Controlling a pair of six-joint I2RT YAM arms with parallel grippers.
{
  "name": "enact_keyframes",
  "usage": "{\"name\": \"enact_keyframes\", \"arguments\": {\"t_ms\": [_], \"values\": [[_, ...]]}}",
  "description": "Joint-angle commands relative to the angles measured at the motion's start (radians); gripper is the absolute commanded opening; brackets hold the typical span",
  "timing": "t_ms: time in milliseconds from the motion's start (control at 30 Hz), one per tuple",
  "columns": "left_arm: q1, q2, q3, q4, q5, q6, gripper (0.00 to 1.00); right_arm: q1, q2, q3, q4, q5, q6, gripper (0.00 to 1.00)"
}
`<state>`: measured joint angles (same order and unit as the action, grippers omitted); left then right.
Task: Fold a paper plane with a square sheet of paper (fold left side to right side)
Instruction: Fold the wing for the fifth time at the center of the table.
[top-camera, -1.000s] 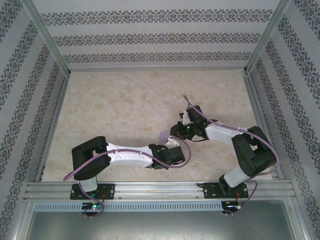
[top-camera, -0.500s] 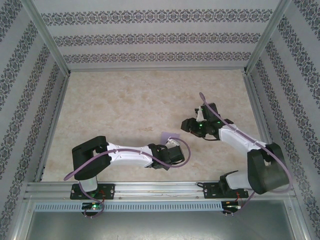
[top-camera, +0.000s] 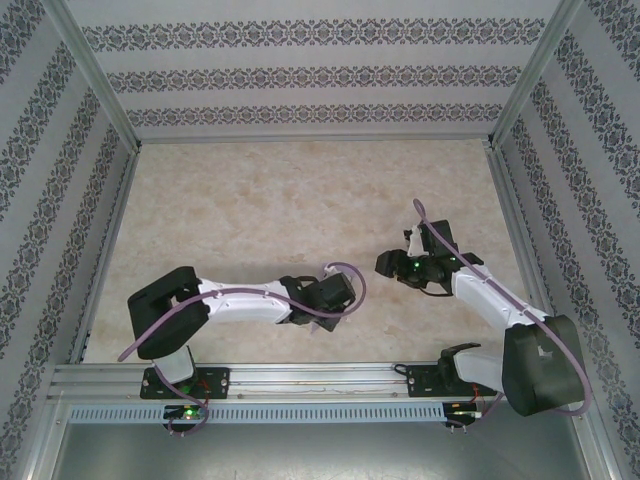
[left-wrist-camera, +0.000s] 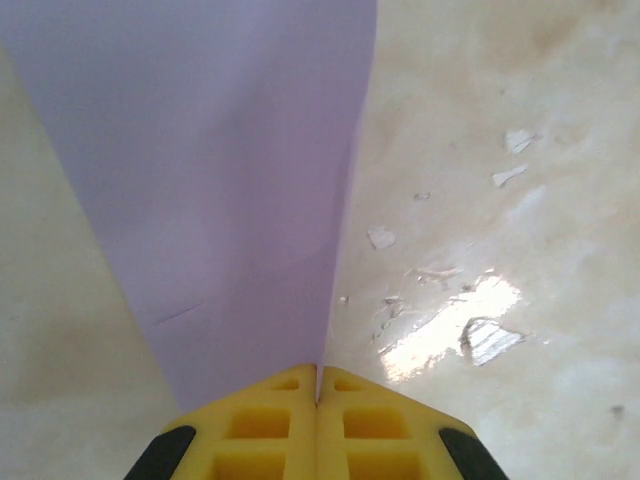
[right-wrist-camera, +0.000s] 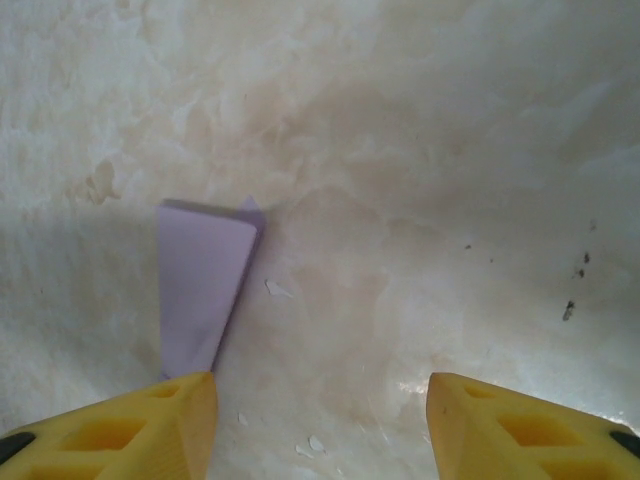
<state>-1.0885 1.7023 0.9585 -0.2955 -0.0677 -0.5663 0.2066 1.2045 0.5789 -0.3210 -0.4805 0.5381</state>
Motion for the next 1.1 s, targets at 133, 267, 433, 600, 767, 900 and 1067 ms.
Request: {"name": "enact_keyframes", "arguments": {"t_ms": [133, 267, 433, 600, 767, 900, 1067], "values": [[0.101, -0.068, -0.099, 0.195, 0.226, -0.079, 0.05, 0.011, -0.011, -0.054, 0.082, -0.091, -0.005, 0.6], [0.147, -0.067, -0.15, 0.294, 0.329, -0.133, 0.05, 0.041, 0.008, -0.062, 0.134, -0.103, 0.013, 0.6], [0.185, -0.073, -0.187, 0.365, 0.388, -0.179, 0.05, 0.078, 0.043, -0.069, 0.19, -0.11, 0.032, 0.6], [0.218, -0.085, -0.234, 0.45, 0.445, -0.224, 0.04, 0.103, 0.071, -0.079, 0.254, -0.134, 0.06, 0.6], [0.246, -0.09, -0.286, 0.553, 0.479, -0.28, 0.04, 0.139, 0.085, -0.103, 0.342, -0.133, 0.125, 0.59], [0.27, -0.092, -0.341, 0.676, 0.516, -0.337, 0.03, 0.18, 0.098, -0.108, 0.389, -0.099, 0.164, 0.58], [0.293, -0.098, -0.39, 0.772, 0.543, -0.38, 0.02, 0.211, 0.121, -0.107, 0.426, -0.079, 0.186, 0.57]]}}
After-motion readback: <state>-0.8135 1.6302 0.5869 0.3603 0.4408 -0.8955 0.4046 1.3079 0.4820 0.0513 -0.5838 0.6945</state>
